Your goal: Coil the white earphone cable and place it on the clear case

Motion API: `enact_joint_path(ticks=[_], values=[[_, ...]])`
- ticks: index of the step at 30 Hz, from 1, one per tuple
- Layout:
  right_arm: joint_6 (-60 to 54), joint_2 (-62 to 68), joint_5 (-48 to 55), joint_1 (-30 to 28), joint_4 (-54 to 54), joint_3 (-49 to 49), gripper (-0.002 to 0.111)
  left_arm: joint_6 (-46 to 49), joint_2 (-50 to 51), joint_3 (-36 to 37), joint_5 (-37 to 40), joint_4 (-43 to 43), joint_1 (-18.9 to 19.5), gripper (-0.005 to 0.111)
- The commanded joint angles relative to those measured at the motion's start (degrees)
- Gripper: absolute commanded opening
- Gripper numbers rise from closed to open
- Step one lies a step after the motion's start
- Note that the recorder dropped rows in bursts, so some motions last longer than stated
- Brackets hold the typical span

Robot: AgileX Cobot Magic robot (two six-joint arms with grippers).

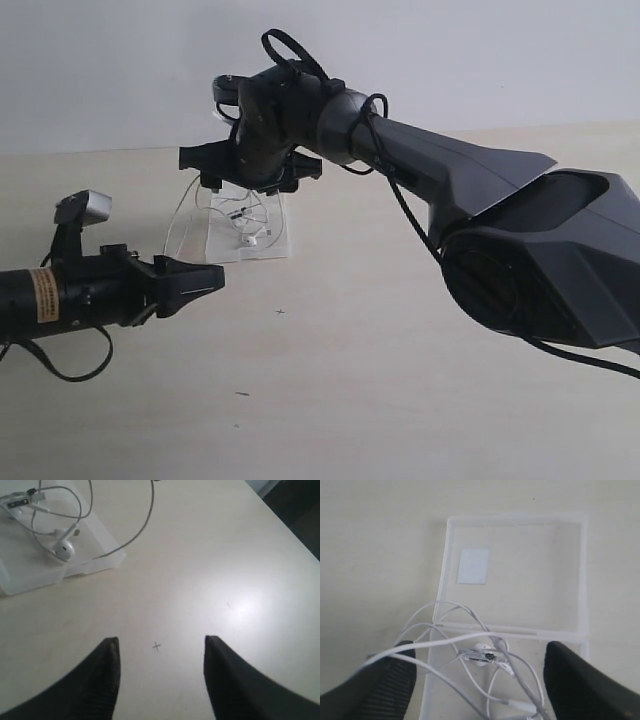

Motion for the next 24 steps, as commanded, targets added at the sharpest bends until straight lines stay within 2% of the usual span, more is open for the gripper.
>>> enact_joint_path(ticks=[1, 6, 12, 17, 24], values=[[-0.62, -1.14, -0.82, -0.13, 0.28, -0.46, 0.069, 0.26, 2.13, -3.71, -0.01, -0.79, -0.44, 0.041], [-0.62, -1.14, -1.24, -0.13, 0.83, -0.46, 0.069, 0.26, 4.31, -8.00, 0.32, -1.46, -0.44, 0.030], [-3.23, -0.91, 0.79, -0.13, 1.43, -0.46, 0.069, -3.66, 6.99, -10.61, 0.48, 0.10, -0.59, 0.037], [-5.63, -1.04, 9.12, -0.13, 6.22, -0.46, 0.069, -4.12, 6.99, -10.73, 0.48, 0.25, -0.59, 0.037], [-7.07, -1.36, 14.35, -0.13, 6.22, -0.46, 0.069, -5.92, 6.99, -10.73, 0.87, 3.40, -0.59, 0.037]])
